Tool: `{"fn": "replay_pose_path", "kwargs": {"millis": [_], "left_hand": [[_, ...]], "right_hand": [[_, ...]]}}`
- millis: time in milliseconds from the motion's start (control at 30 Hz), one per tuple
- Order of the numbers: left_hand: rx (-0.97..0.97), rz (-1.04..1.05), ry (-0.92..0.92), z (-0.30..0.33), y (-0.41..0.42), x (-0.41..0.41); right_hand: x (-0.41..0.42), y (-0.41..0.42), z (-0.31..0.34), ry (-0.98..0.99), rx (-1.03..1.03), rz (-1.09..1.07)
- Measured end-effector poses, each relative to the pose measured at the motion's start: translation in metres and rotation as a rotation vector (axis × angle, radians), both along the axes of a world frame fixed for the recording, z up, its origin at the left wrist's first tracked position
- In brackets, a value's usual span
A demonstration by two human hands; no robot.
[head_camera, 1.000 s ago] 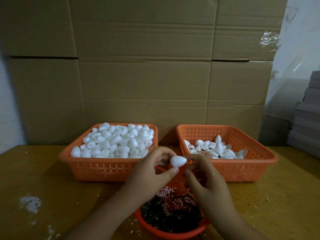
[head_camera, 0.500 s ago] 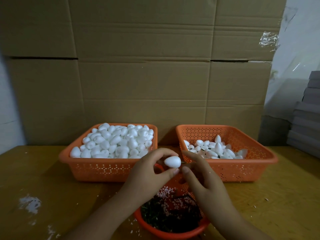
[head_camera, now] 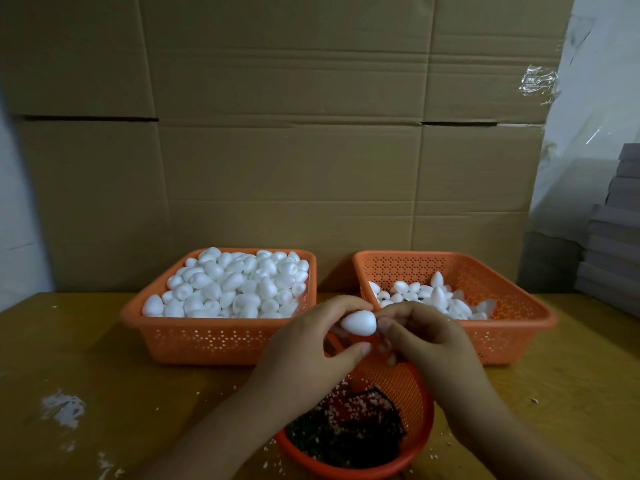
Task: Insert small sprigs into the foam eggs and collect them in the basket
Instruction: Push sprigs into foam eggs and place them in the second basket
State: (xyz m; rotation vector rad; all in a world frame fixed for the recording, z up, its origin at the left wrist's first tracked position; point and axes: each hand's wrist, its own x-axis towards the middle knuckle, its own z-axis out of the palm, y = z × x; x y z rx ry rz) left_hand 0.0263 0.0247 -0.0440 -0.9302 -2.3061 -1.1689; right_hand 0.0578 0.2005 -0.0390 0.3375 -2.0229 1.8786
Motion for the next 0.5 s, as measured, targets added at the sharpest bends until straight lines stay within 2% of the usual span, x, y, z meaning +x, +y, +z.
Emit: {"fn": "replay_pose_path", "kwargs": {"millis": [133, 267, 400, 500], "left_hand": [[-0.058, 0.094, 0.062, 0.010, -0.008, -0.002], [-0.240, 0.383, 0.237, 0.019, -0.035, -0.019], [-0.443, 0.599, 0.009, 0.017, -0.061, -0.039], [-0.541, 0.612, -0.175, 0.017, -0.073, -0.046]], "right_hand": [[-0.004, 0.015, 0.005, 0.014, -0.083, -0.203], [-0.013, 0.040, 0.008, 0.071, -0.073, -0.456], [-0.023, 0.058, 0.004, 0.056, 0.198, -0.568], [-0.025, 0.057, 0.000, -0.007, 0.453, -0.581]]}}
